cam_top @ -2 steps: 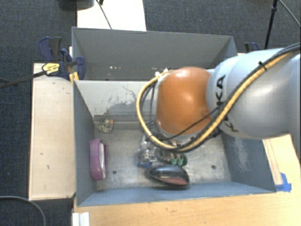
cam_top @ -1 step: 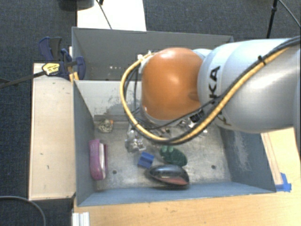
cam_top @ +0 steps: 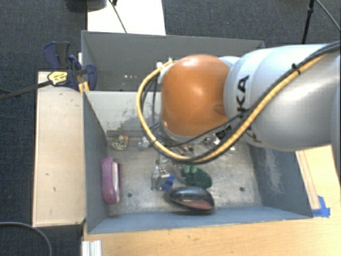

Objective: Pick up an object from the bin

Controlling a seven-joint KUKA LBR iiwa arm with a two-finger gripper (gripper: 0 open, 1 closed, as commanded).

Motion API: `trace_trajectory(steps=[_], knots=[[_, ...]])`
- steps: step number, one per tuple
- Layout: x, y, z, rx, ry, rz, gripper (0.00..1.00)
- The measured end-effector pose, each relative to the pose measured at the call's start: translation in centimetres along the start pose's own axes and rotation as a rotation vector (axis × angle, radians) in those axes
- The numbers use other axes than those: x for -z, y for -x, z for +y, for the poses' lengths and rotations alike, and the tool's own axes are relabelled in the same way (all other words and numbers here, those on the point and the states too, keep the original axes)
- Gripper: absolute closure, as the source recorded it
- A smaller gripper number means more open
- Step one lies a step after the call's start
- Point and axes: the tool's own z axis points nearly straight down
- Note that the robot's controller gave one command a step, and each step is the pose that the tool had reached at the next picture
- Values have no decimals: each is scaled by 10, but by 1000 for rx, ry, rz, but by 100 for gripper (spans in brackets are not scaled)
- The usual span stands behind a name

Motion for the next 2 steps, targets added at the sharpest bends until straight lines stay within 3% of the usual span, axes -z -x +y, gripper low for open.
trace_trajectory(steps=[1,2], knots=[[-83,-13,-78,129,-3,9,0],[-149,-12,-83,234,0,7,0]])
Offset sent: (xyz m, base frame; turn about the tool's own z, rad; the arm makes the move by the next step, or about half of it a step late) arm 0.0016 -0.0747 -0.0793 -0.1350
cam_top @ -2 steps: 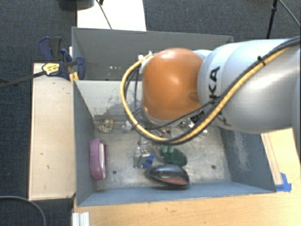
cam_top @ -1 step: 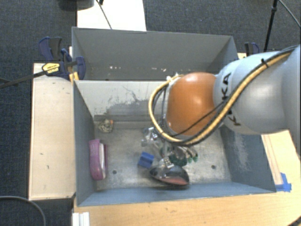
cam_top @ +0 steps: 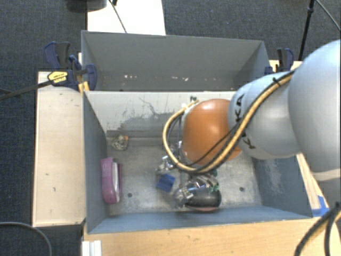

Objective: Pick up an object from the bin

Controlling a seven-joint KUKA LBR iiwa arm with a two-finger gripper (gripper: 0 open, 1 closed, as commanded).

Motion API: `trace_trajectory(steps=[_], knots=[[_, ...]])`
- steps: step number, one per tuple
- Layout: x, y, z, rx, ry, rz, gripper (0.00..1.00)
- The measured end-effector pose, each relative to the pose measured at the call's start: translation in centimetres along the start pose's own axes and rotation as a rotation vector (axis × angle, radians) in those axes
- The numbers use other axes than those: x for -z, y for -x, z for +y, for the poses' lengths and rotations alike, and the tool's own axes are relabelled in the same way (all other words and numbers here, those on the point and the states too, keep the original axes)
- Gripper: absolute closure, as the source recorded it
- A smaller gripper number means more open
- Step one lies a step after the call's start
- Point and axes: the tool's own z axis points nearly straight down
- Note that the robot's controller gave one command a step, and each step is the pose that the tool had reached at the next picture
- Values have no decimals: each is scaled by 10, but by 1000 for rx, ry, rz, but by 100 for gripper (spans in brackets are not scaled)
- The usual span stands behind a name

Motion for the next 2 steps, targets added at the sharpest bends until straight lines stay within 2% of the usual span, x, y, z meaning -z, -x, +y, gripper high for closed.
trace_trajectory(steps=[1,2], knots=[[3,1,0,-7,0,-5,100],[170,9,-5,118,-4,-15,100]])
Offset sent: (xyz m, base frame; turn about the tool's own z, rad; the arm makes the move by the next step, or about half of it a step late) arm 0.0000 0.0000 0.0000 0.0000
